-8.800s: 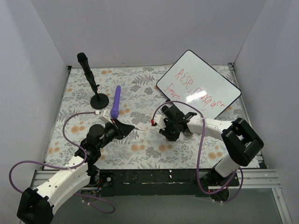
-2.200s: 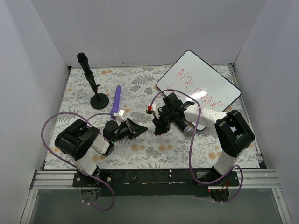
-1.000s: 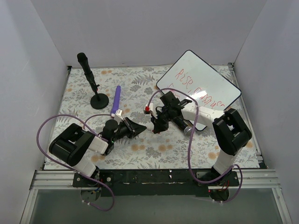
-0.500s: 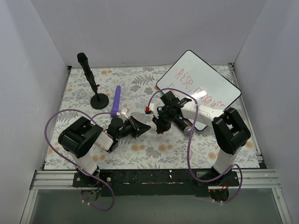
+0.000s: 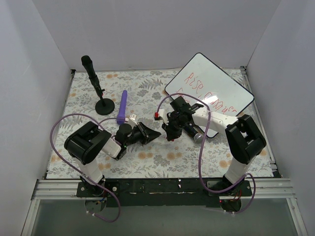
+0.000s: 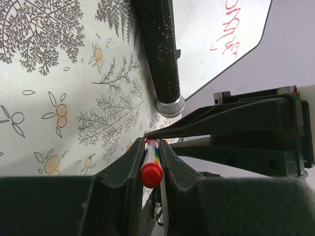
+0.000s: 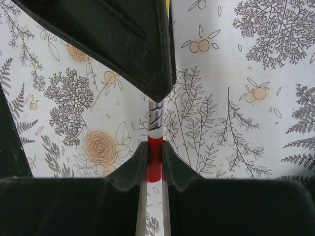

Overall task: Write a sentence on the whiteboard
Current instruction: Insert the whiteboard marker without the cap into the pen cap, then put down the whiteboard marker at the center of the board.

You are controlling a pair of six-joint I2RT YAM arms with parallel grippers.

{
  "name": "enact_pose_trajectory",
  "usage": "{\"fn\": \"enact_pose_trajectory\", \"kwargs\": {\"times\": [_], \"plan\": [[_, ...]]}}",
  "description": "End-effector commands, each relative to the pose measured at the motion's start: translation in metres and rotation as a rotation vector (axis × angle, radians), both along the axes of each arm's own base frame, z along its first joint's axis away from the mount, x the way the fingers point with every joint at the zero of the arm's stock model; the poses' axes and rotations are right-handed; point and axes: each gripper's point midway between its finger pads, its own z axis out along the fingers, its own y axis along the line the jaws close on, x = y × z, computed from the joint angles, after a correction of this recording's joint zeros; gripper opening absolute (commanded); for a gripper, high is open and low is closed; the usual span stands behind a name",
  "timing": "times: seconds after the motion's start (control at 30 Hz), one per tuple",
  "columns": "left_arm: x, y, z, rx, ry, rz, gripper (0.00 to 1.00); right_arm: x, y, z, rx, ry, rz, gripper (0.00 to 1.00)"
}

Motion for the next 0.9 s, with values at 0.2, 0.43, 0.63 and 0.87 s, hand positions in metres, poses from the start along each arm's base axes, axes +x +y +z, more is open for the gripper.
{"fn": "enact_pose_trajectory", "kwargs": {"times": [0.2,0.43,0.63,0.87], "plan": [[0.006,-0.013,-0.022,0.185,-0.006,-0.117,0.0,0.034,0.011,0.033,0.161,-0.161,0.003,0.48],[0.018,-0.005,-0.027,0.215,0.001,-0.105,0.07,0.049,-0.019,0.079,0.179,-0.215,-0.025,0.74],[0.022,0.002,-0.018,0.249,-0.02,-0.097,0.5,0.048,-0.043,0.124,0.228,-0.308,-0.08,0.75],[0.017,0.038,0.005,0.374,-0.102,0.002,0.86,0.052,-0.075,0.192,0.291,-0.422,-0.214,0.8]]}}
